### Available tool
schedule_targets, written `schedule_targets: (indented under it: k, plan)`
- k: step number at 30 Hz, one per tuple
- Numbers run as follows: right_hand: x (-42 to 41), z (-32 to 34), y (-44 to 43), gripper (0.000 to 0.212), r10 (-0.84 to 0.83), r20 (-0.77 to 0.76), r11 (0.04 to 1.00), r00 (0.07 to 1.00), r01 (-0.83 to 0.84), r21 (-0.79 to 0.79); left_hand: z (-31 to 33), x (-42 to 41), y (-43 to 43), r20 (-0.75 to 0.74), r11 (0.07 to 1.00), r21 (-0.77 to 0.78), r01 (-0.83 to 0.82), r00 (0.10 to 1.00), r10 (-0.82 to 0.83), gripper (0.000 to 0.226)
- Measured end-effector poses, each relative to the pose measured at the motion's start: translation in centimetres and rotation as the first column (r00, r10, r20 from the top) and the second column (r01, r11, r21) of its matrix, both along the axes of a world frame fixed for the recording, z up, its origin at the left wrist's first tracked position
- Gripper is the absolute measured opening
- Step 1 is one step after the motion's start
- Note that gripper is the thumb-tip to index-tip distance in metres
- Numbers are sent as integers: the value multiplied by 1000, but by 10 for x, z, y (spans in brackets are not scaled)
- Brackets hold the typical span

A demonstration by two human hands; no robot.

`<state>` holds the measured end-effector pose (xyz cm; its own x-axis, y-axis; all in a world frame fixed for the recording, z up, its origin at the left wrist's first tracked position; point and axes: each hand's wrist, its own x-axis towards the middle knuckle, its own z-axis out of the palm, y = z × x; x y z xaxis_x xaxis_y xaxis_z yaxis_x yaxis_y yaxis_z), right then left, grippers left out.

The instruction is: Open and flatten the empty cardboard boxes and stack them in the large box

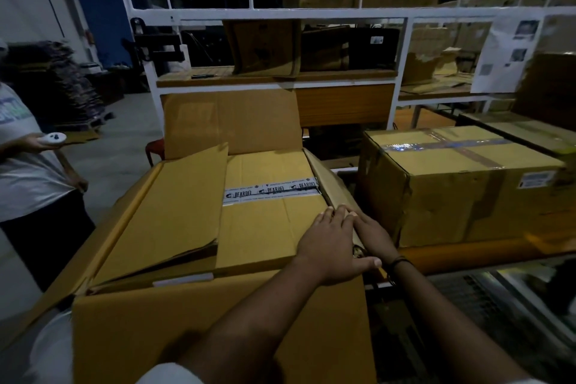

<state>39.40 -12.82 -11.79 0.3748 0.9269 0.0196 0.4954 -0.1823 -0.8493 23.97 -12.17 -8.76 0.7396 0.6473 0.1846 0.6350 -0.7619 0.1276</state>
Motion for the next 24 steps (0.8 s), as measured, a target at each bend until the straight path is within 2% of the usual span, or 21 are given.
schedule_targets:
  k: [4,7,11,14,17,19,21,24]
  plan:
    - [-1,6,-1,44,-61,110,998,992,58,32,-3,-5,-1,29,997,-70,-14,999,16,110]
    - [2,13,2,47,-63,295,998,953,54,37,-2,-7,-1,41,995,-96,-25,999,29,109]
    - [2,26,8,43,-23,586,997,810,61,-45,-1,-9,0,132,975,-201,-99,983,127,95]
    - [-8,33,9,36,-28,727,997,686,70,-27,3,-16,4,144,941,-282,-184,962,232,86]
    - [-19,39,14,31,18,755,1000,656,7,-31,6,-33,8,107,902,-329,-278,939,328,89]
    - [-34,43,18,37,74,759,997,647,-71,-37,5,-56,15,86,879,-323,-350,914,396,91]
    - [-57,47,23,52,103,731,992,675,-126,-24,7,-85,25,33,857,-281,-432,888,459,90]
    - [-98,56,38,60,179,655,979,734,-196,-48,24,-124,38,-19,826,-255,-502,857,515,78]
